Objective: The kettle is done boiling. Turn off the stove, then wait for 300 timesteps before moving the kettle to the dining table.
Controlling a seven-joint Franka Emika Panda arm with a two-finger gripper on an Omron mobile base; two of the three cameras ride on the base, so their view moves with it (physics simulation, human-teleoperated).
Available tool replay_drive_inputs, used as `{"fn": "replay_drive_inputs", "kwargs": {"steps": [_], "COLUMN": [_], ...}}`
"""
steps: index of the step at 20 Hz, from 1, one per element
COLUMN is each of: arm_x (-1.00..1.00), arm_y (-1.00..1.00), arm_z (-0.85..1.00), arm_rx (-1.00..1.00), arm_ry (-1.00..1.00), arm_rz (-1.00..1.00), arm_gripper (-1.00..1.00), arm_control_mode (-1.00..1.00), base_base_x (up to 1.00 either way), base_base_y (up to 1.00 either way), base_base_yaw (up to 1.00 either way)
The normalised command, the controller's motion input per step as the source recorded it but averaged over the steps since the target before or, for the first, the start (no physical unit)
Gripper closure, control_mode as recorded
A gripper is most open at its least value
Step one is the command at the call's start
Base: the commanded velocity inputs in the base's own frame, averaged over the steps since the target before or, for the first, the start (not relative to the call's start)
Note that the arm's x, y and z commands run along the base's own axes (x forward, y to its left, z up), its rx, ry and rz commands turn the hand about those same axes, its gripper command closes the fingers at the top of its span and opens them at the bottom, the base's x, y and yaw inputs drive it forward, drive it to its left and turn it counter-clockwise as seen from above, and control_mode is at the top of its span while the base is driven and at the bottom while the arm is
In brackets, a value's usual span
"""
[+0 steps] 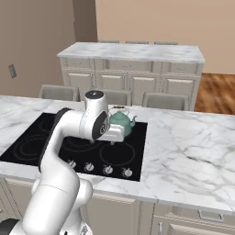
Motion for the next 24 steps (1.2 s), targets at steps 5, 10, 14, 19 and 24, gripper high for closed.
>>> {"fn": "replay_drive_inputs", "kwargs": {"steps": [5, 10, 14, 19, 24], "arm_x": [0.03, 0.00, 0.00, -0.01, -0.01], "arm_y": [0.03, 0.00, 0.00, 0.00, 0.00], "arm_z": [-0.27, -0.34, -0.29, -0.28, -0.29], "arm_rx": [-0.01, -0.03, -0.01, 0.00, -0.01], "arm_ry": [0.05, 0.01, 0.02, 0.02, 0.01], "arm_rz": [0.00, -0.03, -0.02, -0.01, -0.02], "arm_gripper": [-1.00, -1.00, -1.00, -1.00, -1.00], "arm_control_mode": [-1.00, -1.00, -1.00, -1.00, -1.00], "base_base_x": [0.00, 0.00, 0.00, 0.00, 0.00], "base_base_y": [0.00, 0.00, 0.00, 0.00, 0.00], "base_base_yaw": [0.00, 0.00, 0.00, 0.00, 0.00]}}
